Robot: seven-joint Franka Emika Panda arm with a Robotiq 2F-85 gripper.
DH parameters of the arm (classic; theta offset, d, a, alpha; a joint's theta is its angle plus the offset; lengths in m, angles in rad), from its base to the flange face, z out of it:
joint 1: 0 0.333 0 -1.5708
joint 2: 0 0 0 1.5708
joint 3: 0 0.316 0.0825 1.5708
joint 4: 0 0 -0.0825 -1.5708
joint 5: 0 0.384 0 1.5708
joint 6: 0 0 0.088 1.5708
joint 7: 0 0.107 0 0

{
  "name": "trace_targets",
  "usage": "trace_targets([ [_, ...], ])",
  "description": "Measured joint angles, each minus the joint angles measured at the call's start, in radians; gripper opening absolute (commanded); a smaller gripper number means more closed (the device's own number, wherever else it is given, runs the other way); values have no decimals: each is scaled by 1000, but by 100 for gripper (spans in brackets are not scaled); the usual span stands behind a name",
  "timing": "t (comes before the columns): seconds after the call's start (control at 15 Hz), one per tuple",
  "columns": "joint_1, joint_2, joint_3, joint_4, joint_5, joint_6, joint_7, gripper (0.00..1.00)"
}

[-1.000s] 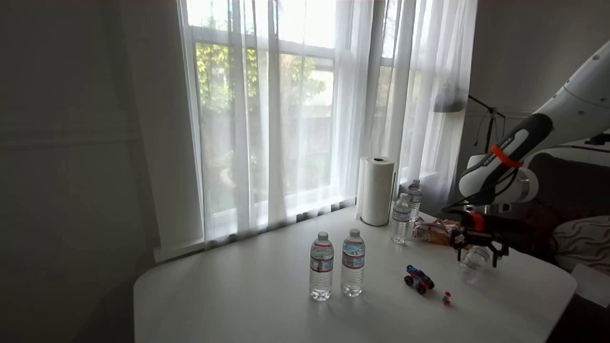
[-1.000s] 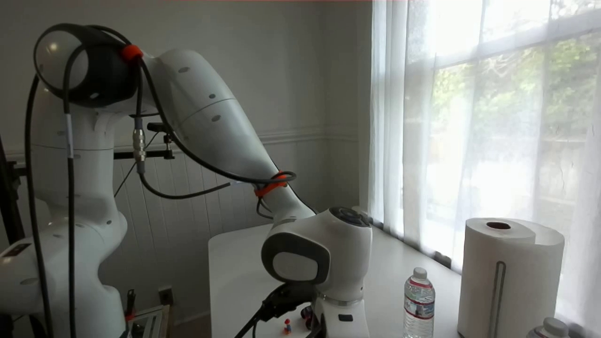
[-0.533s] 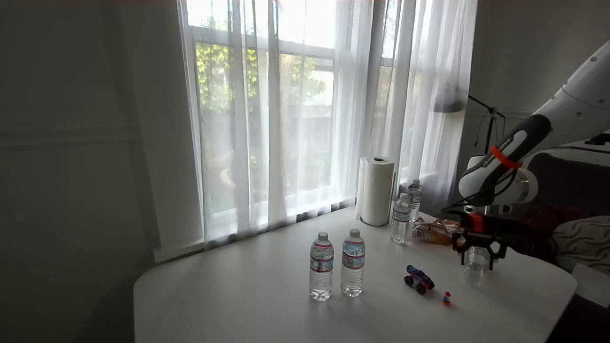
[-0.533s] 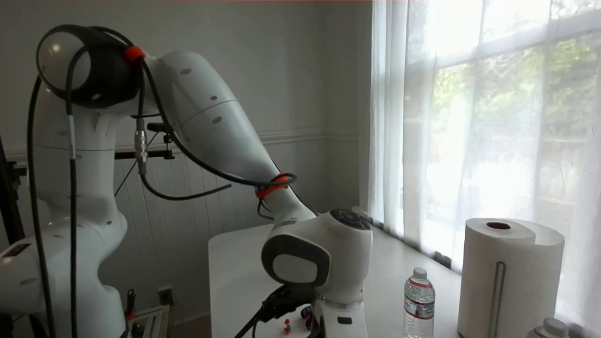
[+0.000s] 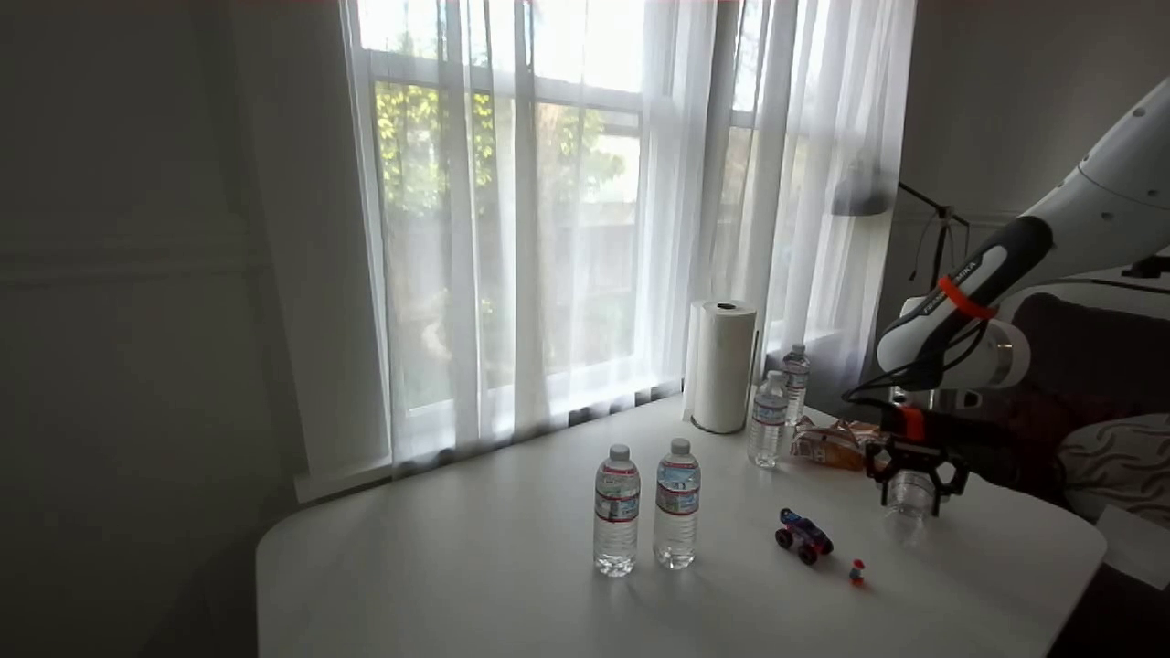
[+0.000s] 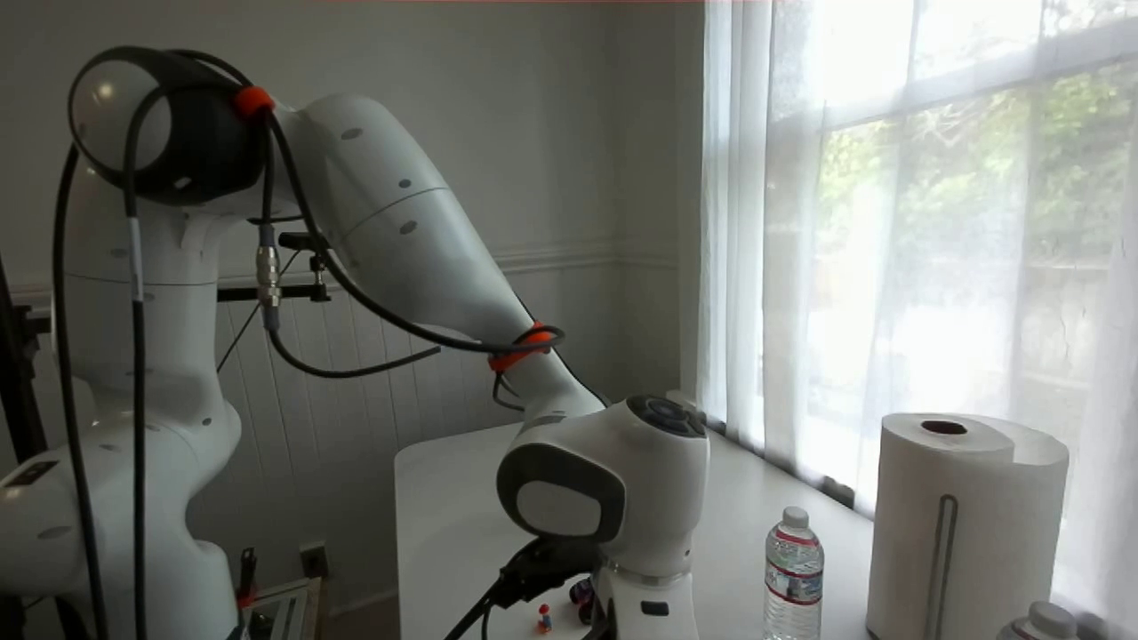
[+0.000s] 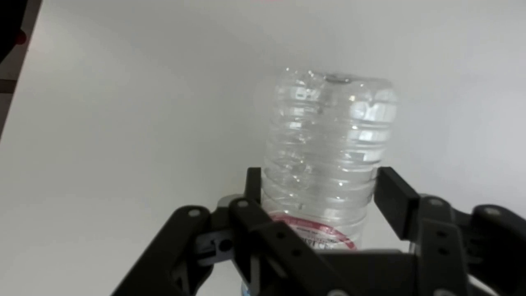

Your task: Pick up the lying water bottle and make it stand on its opening

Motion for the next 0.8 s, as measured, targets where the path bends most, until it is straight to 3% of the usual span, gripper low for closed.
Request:
trace_targets([
  [0.13,-6,-1,0,6,39,-17,-36,60],
  [0.8,-80,-16,-9,93,209,-244,-230,62],
])
